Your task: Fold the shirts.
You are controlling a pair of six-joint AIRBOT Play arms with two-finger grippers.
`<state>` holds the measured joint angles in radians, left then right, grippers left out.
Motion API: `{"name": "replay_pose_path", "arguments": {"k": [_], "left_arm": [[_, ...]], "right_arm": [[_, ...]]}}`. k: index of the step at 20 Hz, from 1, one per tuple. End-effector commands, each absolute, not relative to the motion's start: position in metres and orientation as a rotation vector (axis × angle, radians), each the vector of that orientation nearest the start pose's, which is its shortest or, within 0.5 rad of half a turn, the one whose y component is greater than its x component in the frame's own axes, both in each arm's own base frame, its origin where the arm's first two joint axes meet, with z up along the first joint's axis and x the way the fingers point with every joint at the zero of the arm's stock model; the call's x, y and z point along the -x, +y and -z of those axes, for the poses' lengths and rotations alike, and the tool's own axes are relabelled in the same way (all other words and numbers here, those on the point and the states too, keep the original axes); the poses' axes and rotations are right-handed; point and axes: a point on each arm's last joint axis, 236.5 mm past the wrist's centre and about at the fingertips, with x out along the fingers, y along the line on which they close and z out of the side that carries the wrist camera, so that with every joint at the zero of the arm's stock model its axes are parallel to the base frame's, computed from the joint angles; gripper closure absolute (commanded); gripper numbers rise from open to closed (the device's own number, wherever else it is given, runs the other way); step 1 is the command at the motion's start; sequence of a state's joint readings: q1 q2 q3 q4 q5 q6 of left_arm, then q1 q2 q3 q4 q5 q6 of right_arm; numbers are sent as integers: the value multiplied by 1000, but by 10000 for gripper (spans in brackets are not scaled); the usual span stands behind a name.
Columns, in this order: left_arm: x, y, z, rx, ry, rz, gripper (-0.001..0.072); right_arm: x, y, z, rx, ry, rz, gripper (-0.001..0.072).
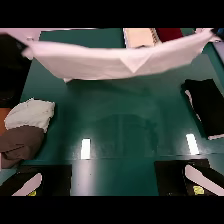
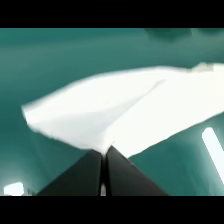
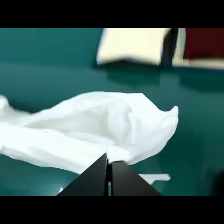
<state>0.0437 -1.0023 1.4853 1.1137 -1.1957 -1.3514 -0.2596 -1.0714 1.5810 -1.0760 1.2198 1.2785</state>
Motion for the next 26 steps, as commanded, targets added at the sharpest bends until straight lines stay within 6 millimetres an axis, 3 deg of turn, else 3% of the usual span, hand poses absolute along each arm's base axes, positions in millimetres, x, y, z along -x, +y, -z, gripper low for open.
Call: {"name": "replay_pose_path", "arguments": {"k": [1,3,5,7,8,9,10,12,14,16,21,26], "left_arm": [[-346,-84,-165,124,971,416,686],[-323,-85,-98,172,1142,415,686],[-293,-87,-46,208,1290,414,686],[-265,-88,-11,236,1404,414,686],[-256,-88,0,245,1436,412,686],[-252,-88,5,249,1451,411,687],[-252,-88,5,250,1450,410,687],[-261,-87,-2,248,1388,392,687],[-271,-85,-14,263,1314,359,687],[-276,-85,-23,257,1267,354,688],[-275,-85,-24,256,1263,356,687],[-274,-85,-24,255,1263,358,687]], "right_arm": [[-374,-9,-190,-25,852,-162,697],[-339,-5,-128,-44,992,-163,696],[-305,-2,-79,-60,1100,-163,695],[-274,4,-43,-83,1178,-169,691],[-263,7,-33,-95,1204,-169,598],[-257,8,-28,-112,1214,-160,381],[-255,9,-29,-132,1211,-147,256],[-254,13,-42,-149,1176,-150,256],[-250,37,-53,-226,1172,-229,255],[-246,64,-49,-311,1198,-316,256],[-281,91,7,-338,1272,-340,257],[-315,121,46,-292,1334,-371,262]]}}
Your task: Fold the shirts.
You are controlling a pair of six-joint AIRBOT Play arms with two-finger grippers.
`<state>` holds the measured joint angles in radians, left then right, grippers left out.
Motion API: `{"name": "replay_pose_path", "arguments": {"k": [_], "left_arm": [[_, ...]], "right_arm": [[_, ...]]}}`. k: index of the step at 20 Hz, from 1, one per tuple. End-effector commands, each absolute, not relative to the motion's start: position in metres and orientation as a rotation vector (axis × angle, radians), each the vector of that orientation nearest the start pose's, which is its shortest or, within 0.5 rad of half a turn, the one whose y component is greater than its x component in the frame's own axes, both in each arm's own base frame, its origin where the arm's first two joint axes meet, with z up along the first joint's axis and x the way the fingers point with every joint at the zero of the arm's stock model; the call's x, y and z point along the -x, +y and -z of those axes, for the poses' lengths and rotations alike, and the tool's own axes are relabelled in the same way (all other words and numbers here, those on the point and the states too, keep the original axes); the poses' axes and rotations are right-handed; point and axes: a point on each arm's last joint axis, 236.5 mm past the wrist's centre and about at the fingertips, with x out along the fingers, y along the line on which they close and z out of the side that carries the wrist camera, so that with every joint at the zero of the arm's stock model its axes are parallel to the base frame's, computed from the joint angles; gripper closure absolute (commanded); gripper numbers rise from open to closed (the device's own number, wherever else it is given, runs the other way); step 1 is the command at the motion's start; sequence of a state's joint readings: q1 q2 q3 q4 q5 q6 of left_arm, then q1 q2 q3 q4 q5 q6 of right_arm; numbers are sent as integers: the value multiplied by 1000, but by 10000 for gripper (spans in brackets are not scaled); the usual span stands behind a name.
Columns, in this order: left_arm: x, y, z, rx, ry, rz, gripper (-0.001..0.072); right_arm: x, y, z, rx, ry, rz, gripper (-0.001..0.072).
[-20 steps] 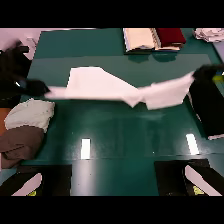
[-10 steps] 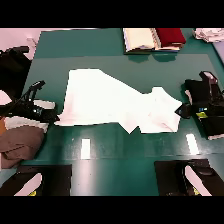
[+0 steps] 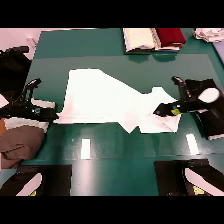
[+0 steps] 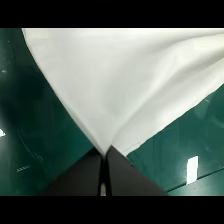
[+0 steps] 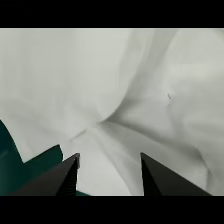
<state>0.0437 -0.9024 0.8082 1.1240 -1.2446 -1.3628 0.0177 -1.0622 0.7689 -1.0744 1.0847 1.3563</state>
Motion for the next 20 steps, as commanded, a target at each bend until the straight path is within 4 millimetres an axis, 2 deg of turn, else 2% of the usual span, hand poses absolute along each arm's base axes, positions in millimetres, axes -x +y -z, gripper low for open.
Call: {"name": "replay_pose_path", "arguments": {"k": [1,6,7,8,9,10,11,12,14,16,17,18,19,20], "left_arm": [[-274,-85,-24,253,1266,359,687],[-273,-85,-24,254,1269,360,686],[-273,-85,-24,254,1269,360,686],[-273,-85,-24,253,1268,361,686],[-273,-85,-24,253,1269,361,687],[-273,-85,-24,253,1269,361,687],[-273,-85,-24,253,1269,361,686],[-273,-85,-24,253,1268,360,687],[-273,-85,-24,253,1267,360,687],[-273,-85,-24,255,1267,361,686],[-273,-85,-24,255,1267,361,686],[-273,-86,-24,255,1268,362,687],[-273,-86,-24,255,1269,362,686],[-273,-86,-24,255,1269,362,687]], "right_arm": [[-321,122,51,-294,1346,-368,263],[-343,125,61,-300,1379,-370,282],[-343,125,64,-301,1386,-369,349],[-342,125,65,-300,1389,-369,567],[-344,125,62,-302,1378,-370,696],[-347,125,54,-300,1350,-371,696],[-355,126,37,-292,1298,-377,696],[-368,126,11,-281,1227,-388,696],[-403,123,-52,-261,1027,-387,695],[-442,111,-121,-255,813,-359,695],[-457,102,-144,-258,742,-339,695],[-471,93,-160,-262,697,-321,695],[-482,87,-167,-263,678,-309,691],[-492,78,-168,-268,673,-293,578]]}}
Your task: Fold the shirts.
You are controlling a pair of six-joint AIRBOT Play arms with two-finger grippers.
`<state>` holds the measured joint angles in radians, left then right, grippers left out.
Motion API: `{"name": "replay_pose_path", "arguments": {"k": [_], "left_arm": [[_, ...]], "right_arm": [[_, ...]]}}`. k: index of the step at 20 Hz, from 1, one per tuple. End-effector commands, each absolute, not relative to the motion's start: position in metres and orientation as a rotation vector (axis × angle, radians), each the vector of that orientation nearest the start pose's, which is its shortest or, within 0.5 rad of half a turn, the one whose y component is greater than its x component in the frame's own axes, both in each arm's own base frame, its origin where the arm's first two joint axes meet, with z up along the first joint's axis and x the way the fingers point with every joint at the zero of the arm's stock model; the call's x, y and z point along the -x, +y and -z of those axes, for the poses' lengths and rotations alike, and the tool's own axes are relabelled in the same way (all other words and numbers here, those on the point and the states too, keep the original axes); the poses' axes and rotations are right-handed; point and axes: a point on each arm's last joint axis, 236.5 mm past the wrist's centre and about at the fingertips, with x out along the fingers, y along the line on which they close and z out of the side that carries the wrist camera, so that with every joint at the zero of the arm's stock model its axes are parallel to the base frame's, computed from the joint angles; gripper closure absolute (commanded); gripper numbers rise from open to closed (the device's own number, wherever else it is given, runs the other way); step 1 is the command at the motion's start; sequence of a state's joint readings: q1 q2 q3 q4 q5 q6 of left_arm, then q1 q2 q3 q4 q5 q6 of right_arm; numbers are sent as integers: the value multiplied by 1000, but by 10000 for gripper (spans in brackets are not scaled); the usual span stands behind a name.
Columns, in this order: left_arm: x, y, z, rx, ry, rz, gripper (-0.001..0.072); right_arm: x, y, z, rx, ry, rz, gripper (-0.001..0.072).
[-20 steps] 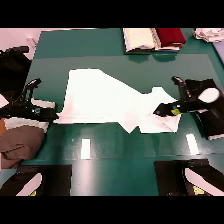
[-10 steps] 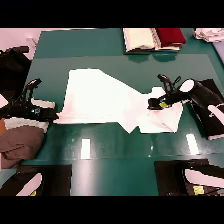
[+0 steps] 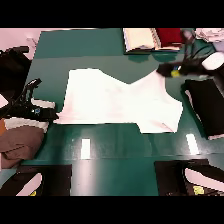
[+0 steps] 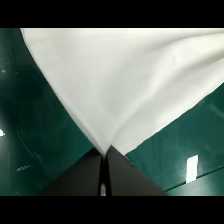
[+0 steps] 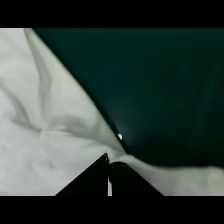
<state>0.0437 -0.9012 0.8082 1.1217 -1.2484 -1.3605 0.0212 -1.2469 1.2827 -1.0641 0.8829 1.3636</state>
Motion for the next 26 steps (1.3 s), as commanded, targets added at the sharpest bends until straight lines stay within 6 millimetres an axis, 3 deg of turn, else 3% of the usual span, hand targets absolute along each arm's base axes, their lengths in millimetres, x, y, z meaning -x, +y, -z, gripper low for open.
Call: {"name": "replay_pose_path", "arguments": {"k": [1,2,4,5,7,9,13,15,18,21,24,26], "left_arm": [[-273,-86,-24,255,1269,362,687],[-272,-86,-24,255,1273,364,687],[-269,-86,-23,254,1286,368,686],[-269,-86,-23,253,1287,369,686],[-272,-85,-24,252,1272,362,686],[-278,-84,-25,255,1247,353,686],[-282,-84,-26,259,1234,347,686],[-281,-84,-26,259,1236,348,687],[-281,-84,-26,260,1237,348,686],[-281,-84,-26,260,1238,349,686],[-281,-84,-26,259,1237,349,686],[-281,-84,-26,259,1237,349,686]], "right_arm": [[-501,68,-168,-282,678,-275,291],[-506,58,-165,-328,707,-251,172],[-495,37,-154,-347,802,-229,179],[-480,25,-142,-351,868,-217,191],[-439,-3,-107,-328,1005,-163,203],[-382,-26,-64,-326,1155,-86,203],[-274,-27,4,-479,1358,-11,193],[-234,-18,32,-547,1429,12,120],[-190,3,59,-613,1561,-10,120],[-190,17,69,-681,1548,-24,137],[-203,11,71,-678,1490,-1,208],[-209,12,70,-692,1464,-2,210]]}}
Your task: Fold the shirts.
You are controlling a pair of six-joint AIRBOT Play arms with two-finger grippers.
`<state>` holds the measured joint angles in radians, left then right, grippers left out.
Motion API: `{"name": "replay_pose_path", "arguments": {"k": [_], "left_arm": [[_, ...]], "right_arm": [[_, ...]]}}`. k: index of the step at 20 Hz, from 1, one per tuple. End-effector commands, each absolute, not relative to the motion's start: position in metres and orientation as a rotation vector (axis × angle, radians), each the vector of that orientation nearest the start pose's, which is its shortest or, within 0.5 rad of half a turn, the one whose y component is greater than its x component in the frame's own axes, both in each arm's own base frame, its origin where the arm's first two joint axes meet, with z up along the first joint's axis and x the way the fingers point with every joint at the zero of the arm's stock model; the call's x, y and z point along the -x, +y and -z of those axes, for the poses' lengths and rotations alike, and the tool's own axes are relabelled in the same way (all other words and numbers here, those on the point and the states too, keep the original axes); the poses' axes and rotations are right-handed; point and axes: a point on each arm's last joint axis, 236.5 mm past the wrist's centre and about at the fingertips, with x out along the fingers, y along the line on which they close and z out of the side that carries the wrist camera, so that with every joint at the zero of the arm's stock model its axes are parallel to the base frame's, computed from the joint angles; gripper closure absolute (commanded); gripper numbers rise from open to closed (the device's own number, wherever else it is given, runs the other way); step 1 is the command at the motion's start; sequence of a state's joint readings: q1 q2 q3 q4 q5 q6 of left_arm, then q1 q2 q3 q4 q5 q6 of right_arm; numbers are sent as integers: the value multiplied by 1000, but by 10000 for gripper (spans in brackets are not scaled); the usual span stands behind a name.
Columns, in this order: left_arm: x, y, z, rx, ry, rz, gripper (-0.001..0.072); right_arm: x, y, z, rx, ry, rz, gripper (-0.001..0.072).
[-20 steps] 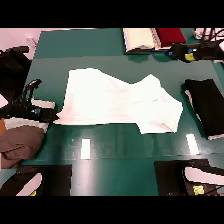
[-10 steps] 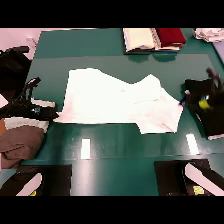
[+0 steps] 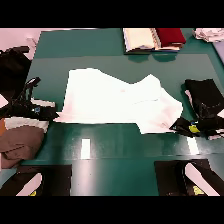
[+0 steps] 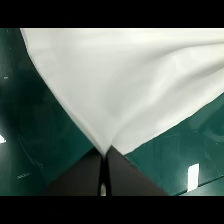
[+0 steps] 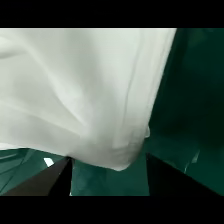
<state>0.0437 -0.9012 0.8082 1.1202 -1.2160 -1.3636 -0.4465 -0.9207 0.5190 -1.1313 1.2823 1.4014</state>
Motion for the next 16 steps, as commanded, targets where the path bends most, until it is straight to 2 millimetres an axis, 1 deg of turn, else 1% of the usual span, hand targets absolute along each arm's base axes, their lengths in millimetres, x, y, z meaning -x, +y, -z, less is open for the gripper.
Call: {"name": "replay_pose_path", "arguments": {"k": [1,2,4,5,7,8,10,11,12,13,14,15,16], "left_arm": [[-281,-84,-26,259,1237,349,686],[-281,-84,-26,259,1237,349,686],[-281,-84,-26,258,1237,351,686],[-281,-84,-26,257,1237,351,686],[-281,-84,-26,257,1237,351,686],[-281,-84,-26,257,1236,351,686],[-283,-84,-27,256,1223,347,687],[-288,-83,-34,249,1191,342,687],[-294,-81,-48,235,1142,337,688],[-303,-76,-72,212,1075,319,688],[-310,-69,-104,188,997,295,688],[-318,-63,-146,154,899,273,687],[-322,-59,-192,120,787,266,687]], "right_arm": [[-211,13,69,-701,1453,-4,264],[-213,12,68,-697,1448,-2,359],[-221,8,62,-686,1422,1,398],[-226,5,57,-676,1407,0,461],[-237,0,46,-636,1370,-20,656],[-243,-3,39,-622,1349,-24,695],[-257,-9,21,-598,1304,-29,695],[-266,-12,7,-582,1274,-34,695],[-276,-17,-11,-559,1235,-39,695],[-288,-22,-37,-525,1172,-42,695],[-302,-29,-68,-485,1089,-40,695],[-316,-34,-110,-439,976,-41,695],[-328,-36,-156,-387,852,-47,695]]}}
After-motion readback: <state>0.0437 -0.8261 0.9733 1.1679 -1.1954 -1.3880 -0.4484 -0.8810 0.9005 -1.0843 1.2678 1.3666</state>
